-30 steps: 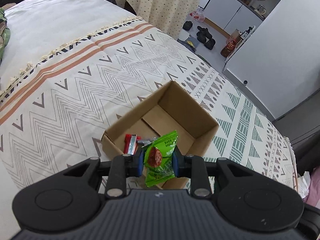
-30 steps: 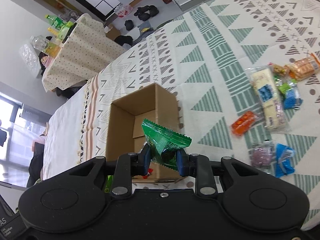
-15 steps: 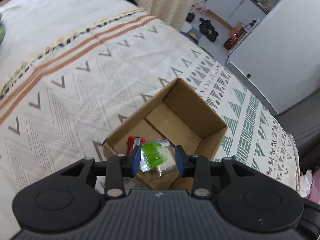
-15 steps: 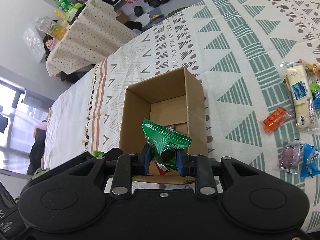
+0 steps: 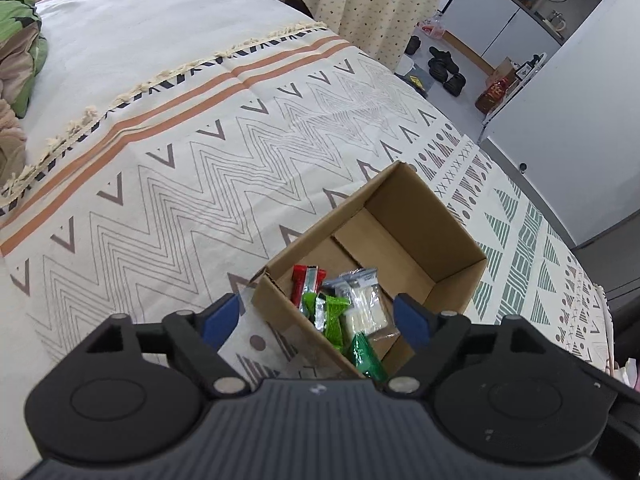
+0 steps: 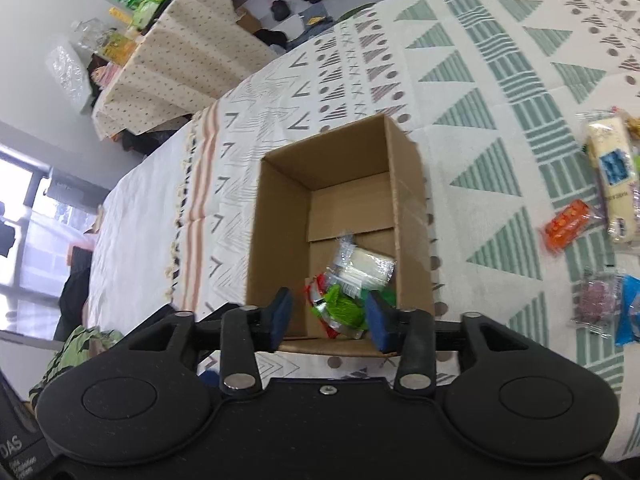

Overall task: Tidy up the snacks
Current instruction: 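Move both open tools back toward the remaining snack pile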

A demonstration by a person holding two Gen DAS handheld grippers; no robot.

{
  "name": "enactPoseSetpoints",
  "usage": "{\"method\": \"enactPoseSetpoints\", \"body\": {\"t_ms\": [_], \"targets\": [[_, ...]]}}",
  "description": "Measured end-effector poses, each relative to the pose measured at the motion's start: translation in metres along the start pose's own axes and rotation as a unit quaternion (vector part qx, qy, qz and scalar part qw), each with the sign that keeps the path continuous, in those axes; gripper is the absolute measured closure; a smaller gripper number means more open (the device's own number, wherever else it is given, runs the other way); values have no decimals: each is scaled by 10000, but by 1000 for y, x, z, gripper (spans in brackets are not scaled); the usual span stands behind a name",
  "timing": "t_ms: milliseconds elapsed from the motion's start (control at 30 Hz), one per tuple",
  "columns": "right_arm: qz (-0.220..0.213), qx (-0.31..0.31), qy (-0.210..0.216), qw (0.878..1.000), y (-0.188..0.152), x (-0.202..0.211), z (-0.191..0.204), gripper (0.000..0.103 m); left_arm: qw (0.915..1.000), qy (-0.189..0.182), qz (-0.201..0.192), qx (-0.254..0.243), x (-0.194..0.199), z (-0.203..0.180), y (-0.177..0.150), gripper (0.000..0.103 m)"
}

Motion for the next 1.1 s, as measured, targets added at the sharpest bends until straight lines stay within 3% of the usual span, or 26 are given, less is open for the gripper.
{"method": "enactPoseSetpoints", "body": {"t_ms": [133, 300, 467, 667, 1100], "targets": [[-101, -76, -230, 9997, 1, 6, -10, 52, 9999, 27, -49, 88, 6, 2, -1, 14], [-295, -143, -443, 9985, 4, 19, -25, 42, 9995, 6, -302, 6, 20, -2, -3, 8], [-400, -198, -513, 9977, 10, 32, -44, 36, 9996, -164, -218, -59, 26, -8, -15, 5], [-646, -125, -611, 9960, 18, 54, -70, 21, 9987, -380, -119, -303, 31, -28, -42, 4], [-1022, -91, -631, 9927, 11, 89, -130, 8, 9933, -829, 188, -789, 37, -69, -125, 4]]}}
Point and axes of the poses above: each gripper's, at about its wrist camera, not at the fingertips, and x roughly against the way its jaws point, z to its left, y to its top, the point moved 1 cm from there along -x, roughly the way its jaws point, and after that the axes turned 9 degrees about -z, right-handed, at the moved point
